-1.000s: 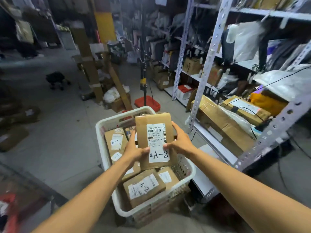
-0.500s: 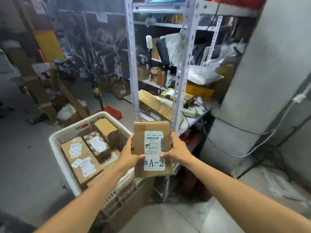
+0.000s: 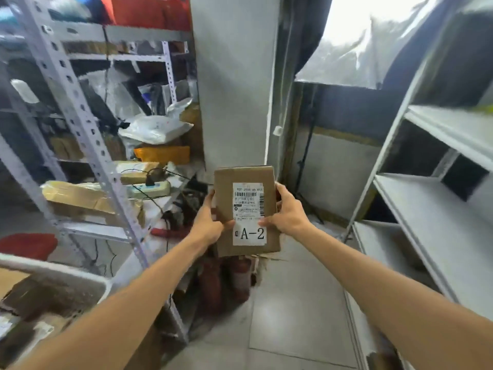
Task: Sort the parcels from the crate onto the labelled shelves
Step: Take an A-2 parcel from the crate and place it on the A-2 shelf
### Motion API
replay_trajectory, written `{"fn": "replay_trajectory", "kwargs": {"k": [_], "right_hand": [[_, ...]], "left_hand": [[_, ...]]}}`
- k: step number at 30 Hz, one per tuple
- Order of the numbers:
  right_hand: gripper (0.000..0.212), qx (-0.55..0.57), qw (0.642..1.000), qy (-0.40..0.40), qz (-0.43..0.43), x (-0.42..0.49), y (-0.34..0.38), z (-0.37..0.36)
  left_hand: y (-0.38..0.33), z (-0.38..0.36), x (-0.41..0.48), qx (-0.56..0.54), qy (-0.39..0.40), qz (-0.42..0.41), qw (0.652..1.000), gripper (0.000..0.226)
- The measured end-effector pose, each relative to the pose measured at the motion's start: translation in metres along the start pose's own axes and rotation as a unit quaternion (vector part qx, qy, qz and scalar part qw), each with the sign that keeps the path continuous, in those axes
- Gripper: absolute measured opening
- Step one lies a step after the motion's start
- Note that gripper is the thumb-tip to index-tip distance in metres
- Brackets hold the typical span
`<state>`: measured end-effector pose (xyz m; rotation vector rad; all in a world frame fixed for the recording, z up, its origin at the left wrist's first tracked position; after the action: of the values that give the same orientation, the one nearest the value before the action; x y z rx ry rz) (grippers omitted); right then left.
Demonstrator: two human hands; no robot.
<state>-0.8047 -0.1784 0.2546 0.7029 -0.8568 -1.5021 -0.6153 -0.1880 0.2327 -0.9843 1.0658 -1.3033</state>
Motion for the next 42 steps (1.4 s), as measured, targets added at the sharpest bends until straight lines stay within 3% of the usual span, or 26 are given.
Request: {"fn": "replay_trajectory", "kwargs": {"k": [9, 14, 17, 20, 27, 36, 42], "right_hand": [[0.103, -0.02, 0.967, -0.244, -0.073, -0.02, -0.035, 0.184], [0.094, -0.092, 0.92, -0.365, -0.108, -0.048, -0.026, 0.276], [0.1, -0.125, 0.883, -0.431, -0.135, -0.069, -0.015, 0.322], [0.103, -0.147, 0.841, -0.496, -0.16, -0.098, -0.011, 0.357], [0.103, -0.167, 0.741, -0.609, -0.228, -0.204, -0.011, 0.39], [0.089, -0.186, 0.618, -0.698, -0.31, -0.352, 0.009, 0.386], [0.061, -0.2, 0.568, -0.718, -0.348, -0.418, 0.014, 0.383]], "left_hand": [[-0.119, -0.181, 0.053, -0.036, 0.233, -0.127, 0.963, 0.096], [-0.189, -0.27, 0.06, -0.061, 0.344, -0.193, 0.917, 0.097], [-0.235, -0.314, 0.05, -0.077, 0.399, -0.243, 0.881, 0.095], [-0.269, -0.354, 0.028, -0.107, 0.471, -0.234, 0.844, 0.095], [-0.296, -0.429, -0.063, -0.099, 0.574, -0.282, 0.763, 0.093], [-0.313, -0.457, -0.219, -0.13, 0.667, -0.311, 0.664, 0.091], [-0.314, -0.46, -0.293, -0.116, 0.663, -0.322, 0.665, 0.088]]}}
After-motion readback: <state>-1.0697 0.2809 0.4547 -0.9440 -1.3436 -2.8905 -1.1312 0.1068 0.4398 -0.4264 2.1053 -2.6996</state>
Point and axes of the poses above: each hand's wrist, its own x-axis towards the middle knuckle, its own z-axis out of the back of the hand, y = z × x, the point moved 4 cm from there along x, towards the middle knuckle, and after that the axes turned 2 degrees about -y, right-handed, at the moved point
